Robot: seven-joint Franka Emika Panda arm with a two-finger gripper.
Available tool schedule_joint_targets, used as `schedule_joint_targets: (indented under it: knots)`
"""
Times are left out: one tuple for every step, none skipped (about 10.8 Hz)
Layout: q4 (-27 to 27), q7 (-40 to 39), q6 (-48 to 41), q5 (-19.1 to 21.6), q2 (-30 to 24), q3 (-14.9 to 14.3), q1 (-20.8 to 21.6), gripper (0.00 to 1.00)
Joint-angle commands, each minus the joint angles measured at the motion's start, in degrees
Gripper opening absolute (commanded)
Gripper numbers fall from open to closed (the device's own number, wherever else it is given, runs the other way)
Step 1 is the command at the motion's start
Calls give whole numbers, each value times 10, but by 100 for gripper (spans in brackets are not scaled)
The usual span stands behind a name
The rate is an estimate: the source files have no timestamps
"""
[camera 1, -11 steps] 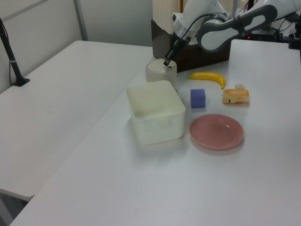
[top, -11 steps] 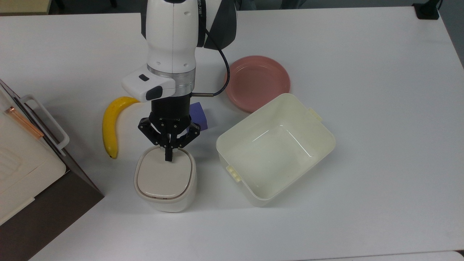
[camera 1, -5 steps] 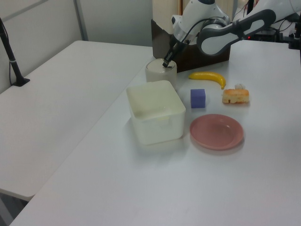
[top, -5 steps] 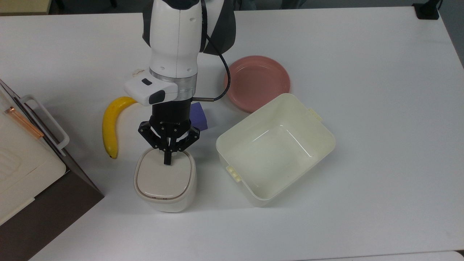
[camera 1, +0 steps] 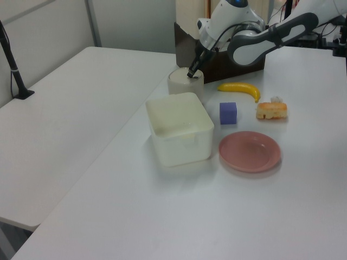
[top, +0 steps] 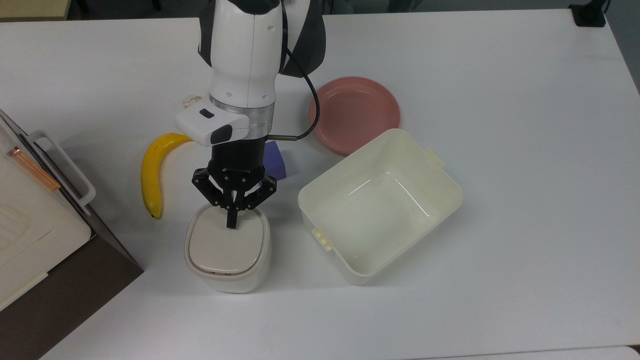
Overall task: Open the trash can
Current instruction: 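Press down on the trash can lid with the gripper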
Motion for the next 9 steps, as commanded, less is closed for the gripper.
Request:
schedule_joint_targets:
  knots:
    - [-19, 52, 16, -6, 2, -1, -1, 0]
    - [-14, 79, 16, -6, 0, 0, -1, 0]
    - [-12, 97, 12, -4, -5, 0, -2, 0]
    - [-12, 102, 8, 6, -12, 1, -5, 0]
    - [-11, 99, -5, 26, -20, 1, -7, 1]
    - [-11, 98, -19, 38, -25, 1, -9, 12]
    - [-11, 97, -21, 41, -31, 2, -10, 19]
    - [-11, 98, -22, 48, -35, 5, -15, 21]
    - [-9, 98, -30, 85, -44, 12, -28, 22]
